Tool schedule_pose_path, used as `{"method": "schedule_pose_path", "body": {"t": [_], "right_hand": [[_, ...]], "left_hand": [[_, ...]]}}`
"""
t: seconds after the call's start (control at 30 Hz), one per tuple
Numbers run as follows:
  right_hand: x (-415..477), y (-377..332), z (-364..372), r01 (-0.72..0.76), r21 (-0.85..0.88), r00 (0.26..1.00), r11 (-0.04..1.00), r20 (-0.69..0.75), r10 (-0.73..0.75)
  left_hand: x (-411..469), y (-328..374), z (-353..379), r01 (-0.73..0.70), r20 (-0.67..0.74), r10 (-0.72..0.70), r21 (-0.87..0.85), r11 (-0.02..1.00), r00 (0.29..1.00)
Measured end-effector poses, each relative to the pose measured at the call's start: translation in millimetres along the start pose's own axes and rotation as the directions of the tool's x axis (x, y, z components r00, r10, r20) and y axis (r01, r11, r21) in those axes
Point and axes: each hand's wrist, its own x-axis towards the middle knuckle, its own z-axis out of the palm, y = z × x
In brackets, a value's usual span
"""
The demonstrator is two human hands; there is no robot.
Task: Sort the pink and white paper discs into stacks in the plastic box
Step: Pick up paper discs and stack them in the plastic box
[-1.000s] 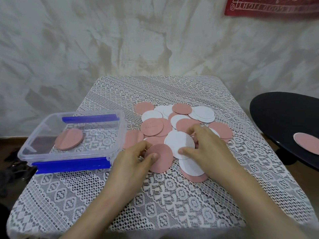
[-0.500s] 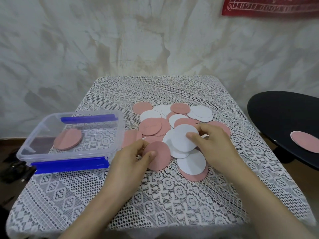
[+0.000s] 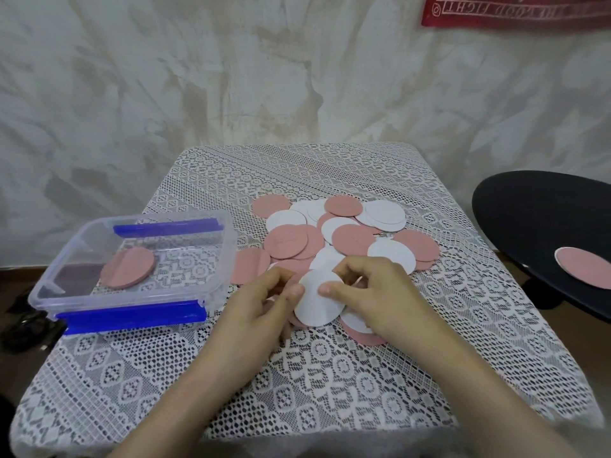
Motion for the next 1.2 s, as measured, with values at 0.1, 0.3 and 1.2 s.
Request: {"method": "schedule_pose_path", "body": {"t": [0.1, 0.3, 1.2], "right_hand": [[-1.5, -2.2, -1.3, 0.016, -0.052, 1.0, 0.999, 0.021, -0.015], [-1.8, -1.6, -7.8, 0.046, -0.136, 0.999, 0.99, -0.003, -0.047], [-3.2, -1.4, -25.0, 0.018, -0.131, 0.987, 0.991, -0.156, -0.039]], "left_hand": [[-0.9, 1.1, -1.4, -0.006, 0.015, 0.006, -0.014, 1.0, 1.0], [2.4, -4.8, -0.5, 0.042, -0.059, -0.042, -0.002, 0.999, 0.997], [-7.9, -8.1, -4.5, 0.04, -0.205, -0.001, 0.189, 0.981, 0.979]]}}
